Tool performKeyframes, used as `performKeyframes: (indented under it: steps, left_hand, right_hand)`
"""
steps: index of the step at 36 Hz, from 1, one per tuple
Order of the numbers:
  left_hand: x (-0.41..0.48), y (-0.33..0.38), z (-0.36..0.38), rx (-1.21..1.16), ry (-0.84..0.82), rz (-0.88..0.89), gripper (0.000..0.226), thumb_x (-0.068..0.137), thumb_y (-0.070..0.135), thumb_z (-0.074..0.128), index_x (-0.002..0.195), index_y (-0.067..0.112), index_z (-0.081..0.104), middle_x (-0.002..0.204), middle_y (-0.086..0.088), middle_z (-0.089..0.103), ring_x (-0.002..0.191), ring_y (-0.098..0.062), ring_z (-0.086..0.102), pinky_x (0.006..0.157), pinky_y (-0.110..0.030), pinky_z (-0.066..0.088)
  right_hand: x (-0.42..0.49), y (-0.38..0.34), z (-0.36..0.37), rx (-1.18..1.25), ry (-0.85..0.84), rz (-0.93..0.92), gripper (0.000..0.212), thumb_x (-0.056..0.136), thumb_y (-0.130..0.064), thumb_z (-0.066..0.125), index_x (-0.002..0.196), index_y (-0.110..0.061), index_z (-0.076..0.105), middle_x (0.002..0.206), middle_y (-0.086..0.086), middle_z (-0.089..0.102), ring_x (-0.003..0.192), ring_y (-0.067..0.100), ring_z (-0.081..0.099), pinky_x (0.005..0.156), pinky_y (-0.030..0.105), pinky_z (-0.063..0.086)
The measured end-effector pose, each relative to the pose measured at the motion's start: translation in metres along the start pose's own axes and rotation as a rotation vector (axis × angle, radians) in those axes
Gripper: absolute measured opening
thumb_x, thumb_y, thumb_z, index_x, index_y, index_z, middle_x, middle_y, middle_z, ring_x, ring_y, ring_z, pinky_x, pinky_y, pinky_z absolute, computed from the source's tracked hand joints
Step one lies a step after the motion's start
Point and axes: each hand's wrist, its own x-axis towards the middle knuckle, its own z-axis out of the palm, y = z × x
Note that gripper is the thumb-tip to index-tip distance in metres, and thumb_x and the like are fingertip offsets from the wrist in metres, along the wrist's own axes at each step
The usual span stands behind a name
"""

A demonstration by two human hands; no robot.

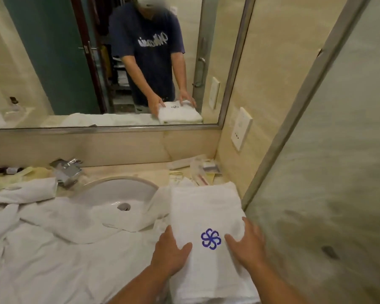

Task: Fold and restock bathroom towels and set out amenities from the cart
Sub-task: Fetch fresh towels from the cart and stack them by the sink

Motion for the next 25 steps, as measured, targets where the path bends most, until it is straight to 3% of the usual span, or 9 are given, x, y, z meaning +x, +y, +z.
performKeyframes:
  steps: [3,8,15,18,20,22,25]
  left_hand:
    - [0.030,0.005,0.004,-0.090,-0.017,-0.058,0.108,0.068,0.073,0.066,0.154,0.017,0.030,0.151,-0.001,0.048,0.136,-0.021,0.049,0.112,-0.037,0.042]
    - [0.051,0.022,-0.002,-0.201,-0.024,-0.182,0.086,0.072,0.059,0.084,0.134,0.015,0.044,0.127,-0.002,0.061,0.118,-0.026,0.062,0.090,-0.029,0.045]
    - [0.070,0.022,-0.002,-0.403,-0.023,-0.270,0.080,0.042,0.063,0.091,0.105,0.019,0.071,0.101,0.003,0.077,0.092,-0.018,0.073,0.083,-0.032,0.057]
    - [0.071,0.024,-0.006,-0.691,-0.148,-0.310,0.065,0.043,0.034,0.093,0.101,0.014,0.075,0.088,-0.003,0.080,0.078,-0.024,0.078,0.072,-0.036,0.062]
    - [0.071,0.029,-0.012,-0.846,-0.280,-0.351,0.067,0.047,0.017,0.091,0.110,0.006,0.072,0.095,-0.017,0.079,0.084,-0.037,0.077,0.076,-0.050,0.063]
    - [0.073,0.030,-0.017,-0.949,-0.414,-0.387,0.071,0.051,0.010,0.089,0.117,0.000,0.069,0.104,-0.028,0.075,0.092,-0.048,0.074,0.083,-0.063,0.059]
    - [0.073,0.030,-0.023,-0.976,-0.486,-0.405,0.075,0.053,0.007,0.088,0.123,-0.003,0.066,0.112,-0.032,0.072,0.099,-0.051,0.071,0.087,-0.064,0.057]
  right_hand:
    - [0.029,0.006,0.022,0.020,-0.026,0.099,0.104,0.078,-0.066,0.071,0.161,-0.027,0.022,0.162,0.005,0.036,0.148,0.031,0.031,0.120,0.048,0.029]
    - [0.059,0.013,0.039,0.057,0.020,0.186,0.117,0.052,-0.084,0.066,0.152,-0.036,0.029,0.146,0.001,0.053,0.135,0.030,0.049,0.109,0.052,0.043]
    - [0.077,0.003,0.028,0.144,-0.021,0.240,0.099,0.039,-0.074,0.083,0.125,-0.036,0.053,0.112,-0.011,0.069,0.103,0.019,0.067,0.091,0.042,0.056]
    - [0.076,-0.003,0.022,0.185,-0.037,0.299,0.094,0.035,-0.071,0.089,0.113,-0.028,0.061,0.104,-0.007,0.072,0.094,0.018,0.070,0.085,0.040,0.059]
    - [0.075,-0.005,0.017,0.231,-0.048,0.330,0.095,0.029,-0.070,0.092,0.109,-0.023,0.069,0.098,-0.006,0.076,0.088,0.017,0.073,0.080,0.039,0.062]
    - [0.072,-0.008,0.012,0.311,-0.075,0.354,0.083,0.033,-0.059,0.099,0.103,-0.020,0.075,0.089,-0.004,0.079,0.081,0.018,0.076,0.075,0.039,0.063]
    - [0.064,-0.015,0.002,0.403,-0.126,0.370,0.060,0.050,-0.032,0.103,0.101,-0.014,0.077,0.085,-0.001,0.080,0.077,0.021,0.078,0.075,0.043,0.064]
